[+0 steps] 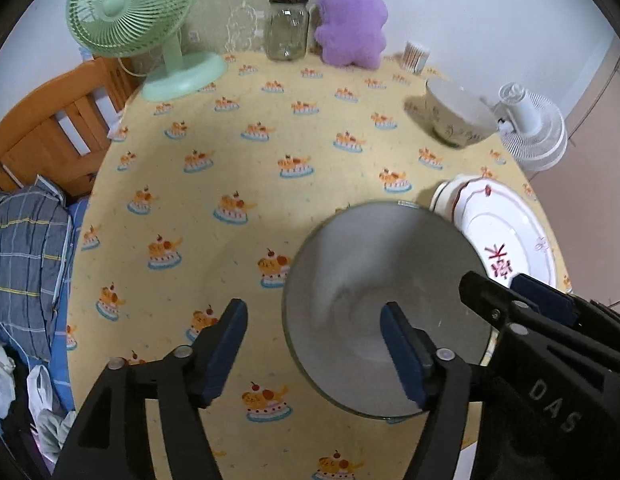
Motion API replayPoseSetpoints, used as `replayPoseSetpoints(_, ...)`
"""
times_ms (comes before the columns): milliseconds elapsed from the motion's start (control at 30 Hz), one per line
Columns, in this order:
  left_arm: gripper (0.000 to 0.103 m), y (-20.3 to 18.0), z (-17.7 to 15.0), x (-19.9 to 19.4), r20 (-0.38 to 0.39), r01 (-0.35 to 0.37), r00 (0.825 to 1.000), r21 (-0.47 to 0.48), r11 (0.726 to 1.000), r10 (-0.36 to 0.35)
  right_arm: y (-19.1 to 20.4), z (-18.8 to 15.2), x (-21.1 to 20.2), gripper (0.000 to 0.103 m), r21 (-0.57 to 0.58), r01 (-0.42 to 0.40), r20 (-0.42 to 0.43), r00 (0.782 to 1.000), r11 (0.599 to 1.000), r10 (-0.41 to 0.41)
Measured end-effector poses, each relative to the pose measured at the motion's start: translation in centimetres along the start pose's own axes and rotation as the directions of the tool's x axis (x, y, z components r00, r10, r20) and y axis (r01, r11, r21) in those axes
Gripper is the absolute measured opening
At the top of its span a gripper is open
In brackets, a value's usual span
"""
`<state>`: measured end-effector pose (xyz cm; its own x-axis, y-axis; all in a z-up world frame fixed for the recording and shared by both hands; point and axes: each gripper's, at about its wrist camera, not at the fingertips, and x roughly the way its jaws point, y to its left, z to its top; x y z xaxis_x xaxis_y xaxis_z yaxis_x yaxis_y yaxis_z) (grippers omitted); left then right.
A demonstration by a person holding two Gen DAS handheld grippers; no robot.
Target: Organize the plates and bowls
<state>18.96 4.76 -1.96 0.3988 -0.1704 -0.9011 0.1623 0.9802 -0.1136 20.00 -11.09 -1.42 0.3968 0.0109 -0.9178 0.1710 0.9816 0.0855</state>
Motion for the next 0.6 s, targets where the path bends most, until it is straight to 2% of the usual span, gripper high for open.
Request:
replayPoseSetpoints(67, 0.076, 0.1, 0.3, -0.5, 0.012, 0.012, 1.0, -0.002, 1.0, -0.012, -0.3, 0.1, -0.9, 0.058, 0.021, -0.001, 0.018, 1.0, 1.0, 0.001)
replayPoseSetpoints(267, 0.079, -0.8, 1.1, -2.3, 0.063, 0.054, 0.996, 0.035, 0.998, -0.056, -1.0, 0.7, -2.7, 0.06, 0.035, -0.006, 0.051, 0.999, 0.999, 0.004)
replayPoseSetpoints(433, 0.085, -2.0, 2.1, -3.3, 0.106, 0.044, 0.993, 0.045, 0.998, -0.049, -1.6, 1.7, -3.9, 0.061, 0.023, 0.013, 0.096, 0.995, 1.0, -0.015)
replayPoseSetpoints(500, 0.087, -2.6, 2.6, -3.5, 0.125, 0.027, 0.992, 0.043, 0.999, -0.032, -2.2, 2.3, -4.1, 0.065, 0.021, 0.023, 0.116, 0.993, 0.999, -0.026)
replayPoseSetpoints(600, 0.09, -3.5, 3.5, -3.2, 0.13, 0.022, 0.991, 0.031, 0.999, -0.025, -3.6, 3.3, -4.1, 0.066, 0.03, 0.006, 0.132, 0.991, 1.0, -0.01)
